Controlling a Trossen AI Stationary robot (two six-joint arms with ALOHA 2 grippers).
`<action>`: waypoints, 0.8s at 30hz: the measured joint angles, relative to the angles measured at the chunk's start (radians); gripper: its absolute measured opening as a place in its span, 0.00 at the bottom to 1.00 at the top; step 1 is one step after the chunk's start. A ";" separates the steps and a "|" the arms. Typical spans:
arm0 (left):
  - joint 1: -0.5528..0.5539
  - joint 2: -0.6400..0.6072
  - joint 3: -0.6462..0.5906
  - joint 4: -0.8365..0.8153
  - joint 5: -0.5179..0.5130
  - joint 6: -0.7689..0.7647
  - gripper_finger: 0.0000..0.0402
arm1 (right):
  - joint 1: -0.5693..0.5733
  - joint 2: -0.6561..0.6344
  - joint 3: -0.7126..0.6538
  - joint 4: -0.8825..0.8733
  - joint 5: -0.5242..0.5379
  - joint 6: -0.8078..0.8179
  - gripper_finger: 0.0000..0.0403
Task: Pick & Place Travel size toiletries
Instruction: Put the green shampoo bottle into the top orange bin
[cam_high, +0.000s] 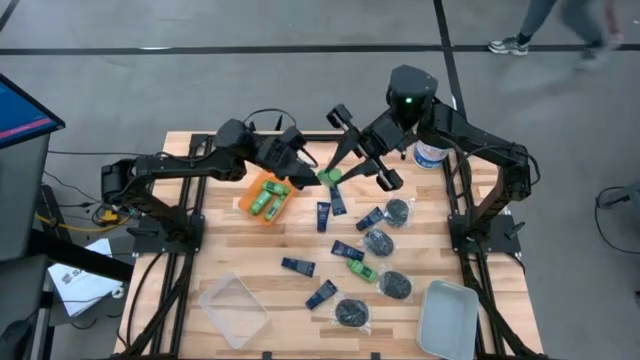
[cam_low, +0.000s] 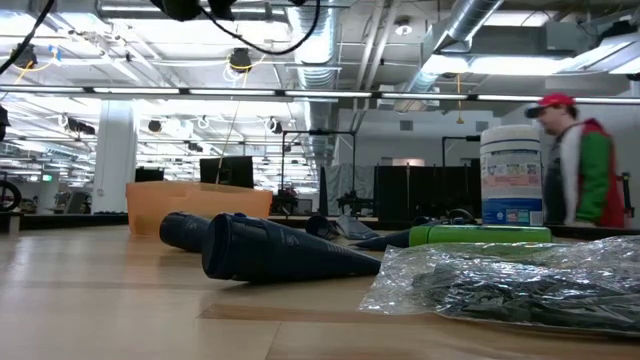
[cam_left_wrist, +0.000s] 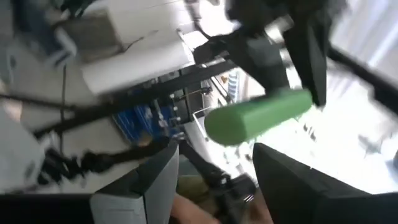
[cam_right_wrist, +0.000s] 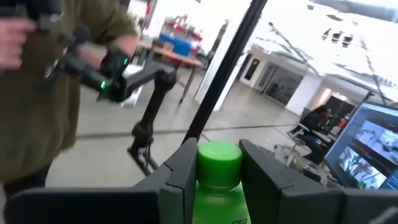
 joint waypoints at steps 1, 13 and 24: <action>-0.001 -0.001 0.000 0.020 0.000 0.040 0.51 | -0.002 0.000 0.000 0.035 0.001 0.049 0.22; 0.011 -0.082 0.000 0.052 -0.042 0.513 0.51 | -0.001 0.000 0.000 0.264 0.283 0.426 0.22; 0.087 -0.164 0.000 -0.076 0.020 0.792 0.48 | -0.032 0.000 0.000 0.268 0.407 0.709 0.22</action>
